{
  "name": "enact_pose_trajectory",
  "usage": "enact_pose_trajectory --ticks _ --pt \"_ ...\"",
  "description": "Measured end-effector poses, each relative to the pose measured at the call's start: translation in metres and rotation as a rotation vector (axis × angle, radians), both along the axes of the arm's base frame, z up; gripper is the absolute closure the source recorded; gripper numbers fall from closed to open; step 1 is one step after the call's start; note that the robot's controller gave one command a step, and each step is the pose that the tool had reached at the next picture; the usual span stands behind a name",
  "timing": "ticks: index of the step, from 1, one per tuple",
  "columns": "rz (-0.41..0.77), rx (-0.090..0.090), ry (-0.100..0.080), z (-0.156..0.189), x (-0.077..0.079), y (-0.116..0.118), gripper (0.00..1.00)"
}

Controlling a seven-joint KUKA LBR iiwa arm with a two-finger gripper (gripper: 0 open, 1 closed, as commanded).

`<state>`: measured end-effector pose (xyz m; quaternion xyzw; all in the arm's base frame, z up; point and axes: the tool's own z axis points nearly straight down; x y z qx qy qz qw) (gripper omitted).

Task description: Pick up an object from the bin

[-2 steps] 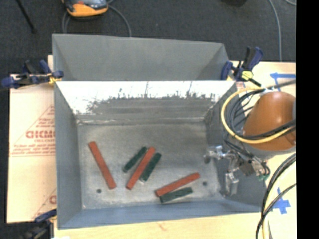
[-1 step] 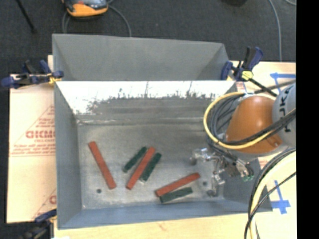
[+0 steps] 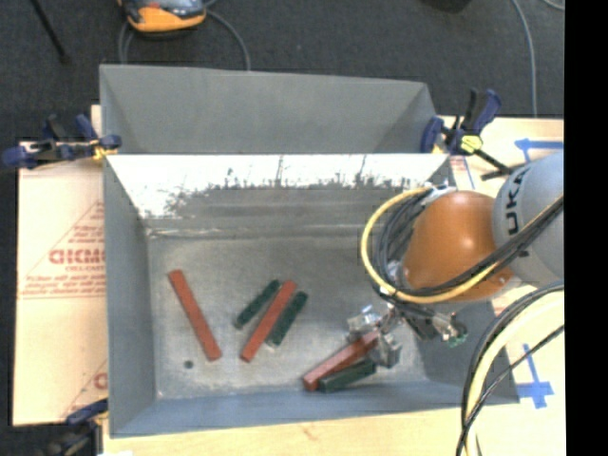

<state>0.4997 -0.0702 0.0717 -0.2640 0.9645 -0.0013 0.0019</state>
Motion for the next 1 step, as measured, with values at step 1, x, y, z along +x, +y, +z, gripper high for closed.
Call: enact_pose_trajectory --ticks 1 --pt "0.002 0.000 0.000 0.0000 0.0000 0.0000 1.00"
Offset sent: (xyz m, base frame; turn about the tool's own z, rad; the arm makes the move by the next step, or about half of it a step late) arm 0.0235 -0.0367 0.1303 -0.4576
